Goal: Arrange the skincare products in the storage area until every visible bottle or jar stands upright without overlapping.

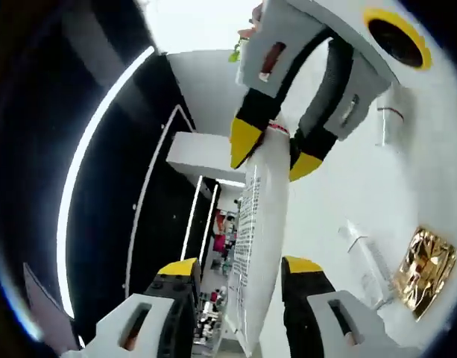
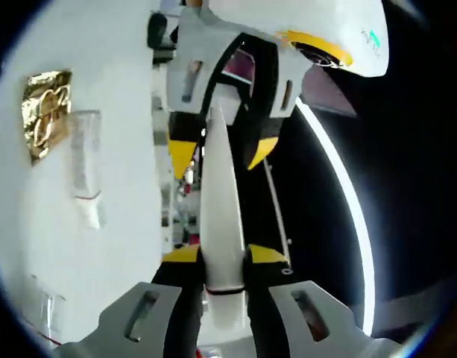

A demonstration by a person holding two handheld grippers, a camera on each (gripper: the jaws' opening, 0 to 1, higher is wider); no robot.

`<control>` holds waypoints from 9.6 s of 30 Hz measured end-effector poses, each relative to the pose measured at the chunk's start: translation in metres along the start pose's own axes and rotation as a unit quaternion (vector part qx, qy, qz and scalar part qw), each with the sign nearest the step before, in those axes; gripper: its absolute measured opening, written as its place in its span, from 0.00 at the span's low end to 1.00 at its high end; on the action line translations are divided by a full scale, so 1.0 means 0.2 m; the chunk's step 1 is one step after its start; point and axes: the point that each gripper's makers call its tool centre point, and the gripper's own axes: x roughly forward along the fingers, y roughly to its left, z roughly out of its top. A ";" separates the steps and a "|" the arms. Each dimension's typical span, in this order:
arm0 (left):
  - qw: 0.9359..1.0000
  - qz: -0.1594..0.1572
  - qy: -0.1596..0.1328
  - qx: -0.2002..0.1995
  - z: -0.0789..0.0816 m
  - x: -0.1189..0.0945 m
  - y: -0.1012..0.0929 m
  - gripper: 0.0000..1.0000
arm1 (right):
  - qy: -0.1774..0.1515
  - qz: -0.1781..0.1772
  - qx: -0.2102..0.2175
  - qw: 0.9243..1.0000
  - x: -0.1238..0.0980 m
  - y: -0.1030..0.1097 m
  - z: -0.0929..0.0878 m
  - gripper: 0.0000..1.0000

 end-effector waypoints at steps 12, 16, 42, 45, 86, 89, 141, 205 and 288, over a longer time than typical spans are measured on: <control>0.985 -0.029 -0.058 -0.161 0.06 -0.01 -0.05 0.94 | 0.012 -0.015 0.208 0.978 -0.03 -0.13 -0.15 0.19; 0.962 -0.058 -0.084 -0.253 0.11 -0.01 -0.06 0.99 | 0.013 -0.012 0.267 0.963 -0.02 -0.14 -0.20 0.19; 0.753 -0.261 -0.227 -0.560 0.42 -0.12 0.03 0.98 | -0.149 0.095 0.761 0.624 -0.02 -0.16 -0.24 0.18; 0.731 -0.298 -0.233 -0.568 0.46 -0.16 0.03 0.94 | -0.201 0.164 0.797 0.545 -0.05 -0.15 -0.12 0.19; 0.586 -0.385 -0.254 -0.666 0.43 -0.23 0.12 0.38 | -0.251 0.295 0.861 0.330 -0.30 -0.09 0.20 0.17; 0.585 -0.383 -0.249 -0.670 0.41 -0.22 0.10 0.34 | -0.252 0.287 0.866 0.323 -0.32 -0.11 0.20 0.17; 0.752 -0.311 -0.043 -0.580 0.42 -0.16 -0.03 0.07 | -0.037 0.204 0.653 0.728 -0.17 0.00 0.15 0.45; 0.783 -0.278 -0.079 -0.551 0.45 -0.22 -0.07 0.47 | 0.027 0.183 0.713 0.676 -0.16 0.07 0.10 0.30; 0.795 -0.197 -0.085 -0.567 0.18 -0.39 -0.42 0.99 | 0.227 -0.031 0.689 0.687 -0.27 0.19 -1.23 0.32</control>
